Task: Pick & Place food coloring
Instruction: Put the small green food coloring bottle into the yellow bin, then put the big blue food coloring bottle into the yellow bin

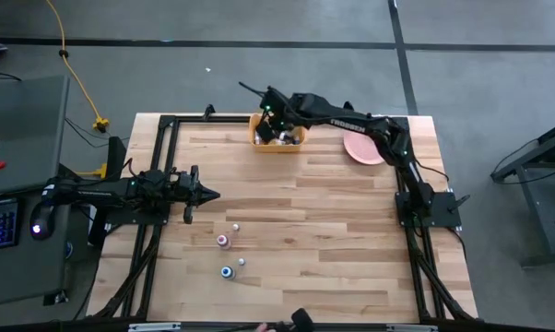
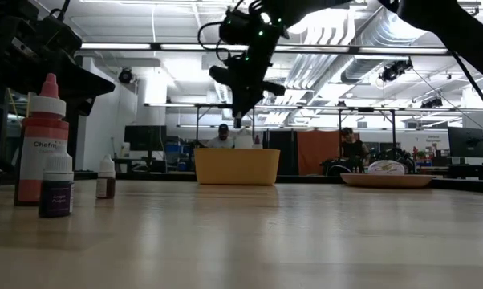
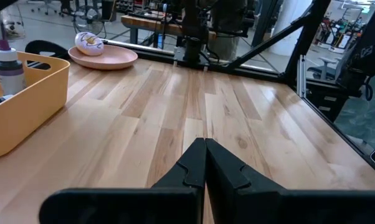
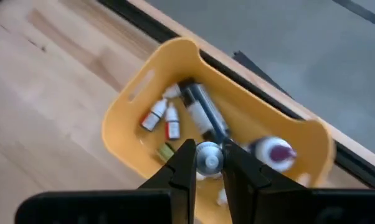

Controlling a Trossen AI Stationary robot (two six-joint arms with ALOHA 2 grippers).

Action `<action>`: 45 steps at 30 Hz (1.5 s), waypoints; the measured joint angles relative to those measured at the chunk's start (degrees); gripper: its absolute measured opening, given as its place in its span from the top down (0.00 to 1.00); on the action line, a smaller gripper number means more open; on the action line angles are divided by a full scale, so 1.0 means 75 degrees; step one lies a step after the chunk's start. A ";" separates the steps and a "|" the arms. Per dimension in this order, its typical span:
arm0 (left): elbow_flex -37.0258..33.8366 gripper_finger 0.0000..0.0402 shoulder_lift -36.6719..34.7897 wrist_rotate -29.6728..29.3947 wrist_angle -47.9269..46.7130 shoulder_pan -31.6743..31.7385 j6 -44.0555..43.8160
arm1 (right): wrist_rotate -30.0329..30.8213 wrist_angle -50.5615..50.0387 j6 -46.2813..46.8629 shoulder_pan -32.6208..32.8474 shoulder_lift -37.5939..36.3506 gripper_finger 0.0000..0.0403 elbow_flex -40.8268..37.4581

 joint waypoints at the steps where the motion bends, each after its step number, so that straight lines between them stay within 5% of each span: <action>1: 0.0001 1.00 -0.0001 -0.0001 0.0000 0.0001 -0.0001 | -0.0044 0.0076 0.0037 0.0003 0.0092 0.88 0.0000; 21: 0.0002 1.00 -0.0001 0.0008 0.0000 0.0000 -0.0002 | -0.0216 0.1792 0.1018 0.0212 0.1585 0.88 -0.0006; 45: 0.0002 1.00 -0.0001 0.0000 0.0000 0.0003 0.0000 | -0.0506 0.1577 0.0561 0.0230 0.1587 0.79 -0.0003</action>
